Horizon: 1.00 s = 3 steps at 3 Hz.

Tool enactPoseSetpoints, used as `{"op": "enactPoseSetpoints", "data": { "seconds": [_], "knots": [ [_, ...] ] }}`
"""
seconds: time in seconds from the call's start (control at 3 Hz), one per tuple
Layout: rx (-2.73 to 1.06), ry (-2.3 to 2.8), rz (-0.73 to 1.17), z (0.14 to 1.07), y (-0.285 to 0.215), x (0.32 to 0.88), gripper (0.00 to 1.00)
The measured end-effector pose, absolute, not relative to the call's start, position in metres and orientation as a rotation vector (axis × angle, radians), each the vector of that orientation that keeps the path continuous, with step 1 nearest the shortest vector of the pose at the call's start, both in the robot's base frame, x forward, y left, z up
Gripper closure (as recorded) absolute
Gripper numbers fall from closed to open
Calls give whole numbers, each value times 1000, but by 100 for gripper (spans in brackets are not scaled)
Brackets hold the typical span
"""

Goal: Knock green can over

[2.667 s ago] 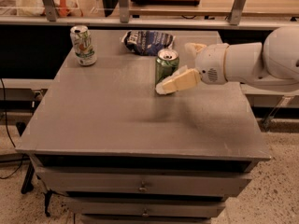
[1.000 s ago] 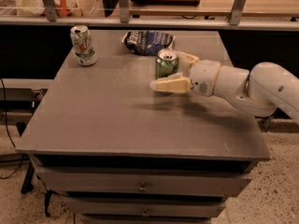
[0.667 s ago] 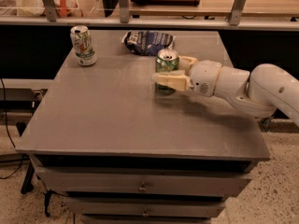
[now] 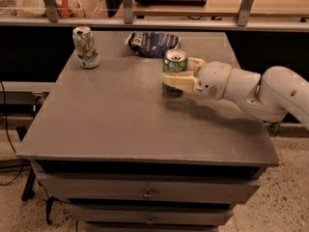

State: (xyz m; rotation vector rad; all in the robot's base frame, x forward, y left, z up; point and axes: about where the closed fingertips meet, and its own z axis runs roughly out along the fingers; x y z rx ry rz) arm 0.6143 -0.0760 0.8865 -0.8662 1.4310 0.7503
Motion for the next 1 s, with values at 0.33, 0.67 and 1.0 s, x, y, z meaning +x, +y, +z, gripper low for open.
{"op": "enactPoseSetpoints", "data": {
  "seconds": [0.33, 0.67, 1.0],
  "knots": [
    [-898, 1400, 705, 906, -86, 613, 100],
    [-994, 1371, 631, 932, -90, 611, 100],
    [-1191, 1348, 516, 955, -82, 606, 100]
  ]
}}
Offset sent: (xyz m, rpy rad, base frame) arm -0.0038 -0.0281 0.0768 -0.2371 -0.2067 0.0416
